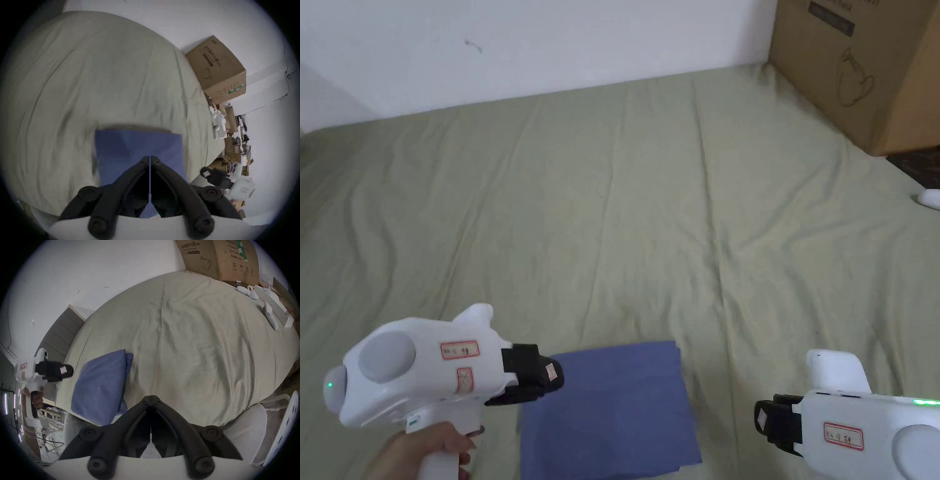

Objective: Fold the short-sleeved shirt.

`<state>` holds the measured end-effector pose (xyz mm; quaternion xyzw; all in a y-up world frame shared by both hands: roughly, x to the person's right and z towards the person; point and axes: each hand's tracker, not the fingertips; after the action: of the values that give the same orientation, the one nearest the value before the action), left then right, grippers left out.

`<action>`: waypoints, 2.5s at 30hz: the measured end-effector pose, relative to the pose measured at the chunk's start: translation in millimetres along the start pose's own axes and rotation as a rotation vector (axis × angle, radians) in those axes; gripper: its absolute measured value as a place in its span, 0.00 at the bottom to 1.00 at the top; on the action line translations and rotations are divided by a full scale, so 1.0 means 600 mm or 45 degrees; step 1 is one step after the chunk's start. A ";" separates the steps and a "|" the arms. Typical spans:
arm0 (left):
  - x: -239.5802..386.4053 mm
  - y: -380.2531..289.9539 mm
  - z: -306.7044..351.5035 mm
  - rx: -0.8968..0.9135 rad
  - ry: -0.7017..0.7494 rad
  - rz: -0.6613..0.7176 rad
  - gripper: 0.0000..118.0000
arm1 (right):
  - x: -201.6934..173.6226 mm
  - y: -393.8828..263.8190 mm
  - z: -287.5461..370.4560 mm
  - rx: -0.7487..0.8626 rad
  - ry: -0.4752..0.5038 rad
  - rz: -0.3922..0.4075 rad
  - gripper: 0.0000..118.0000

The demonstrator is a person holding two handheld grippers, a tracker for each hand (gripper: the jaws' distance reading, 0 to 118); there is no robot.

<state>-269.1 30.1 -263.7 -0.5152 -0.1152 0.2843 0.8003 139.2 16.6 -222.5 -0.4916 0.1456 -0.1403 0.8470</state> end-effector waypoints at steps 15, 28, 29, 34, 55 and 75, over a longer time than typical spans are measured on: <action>0.105 -0.070 -0.176 -0.268 -0.200 -0.098 0.00 | 0.005 -0.005 0.006 -0.002 -0.003 0.005 0.00; 0.175 -0.113 -0.208 -0.359 -0.242 -0.297 0.00 | 0.017 -0.004 0.024 0.015 -0.035 -0.019 0.00; 0.167 -0.110 -0.194 -0.334 -0.252 -0.276 0.00 | 0.014 -0.002 0.027 0.017 -0.034 -0.016 0.00; 0.101 -0.066 -0.084 -0.117 -0.321 -0.178 0.00 | -0.009 0.020 0.031 0.040 -0.001 0.025 0.00; -0.192 -0.117 0.076 0.177 -0.312 0.327 0.56 | -0.181 0.046 -0.148 -0.229 0.114 0.379 0.00; -0.194 -0.077 -0.114 -0.030 -0.535 0.421 0.26 | -0.190 0.038 -0.144 -0.225 0.074 0.367 0.00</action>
<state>-315.3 -102.8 -240.4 -0.4658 -0.1964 0.5104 0.6956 3.2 2.3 -271.1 -0.5339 0.2510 -0.0180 0.8072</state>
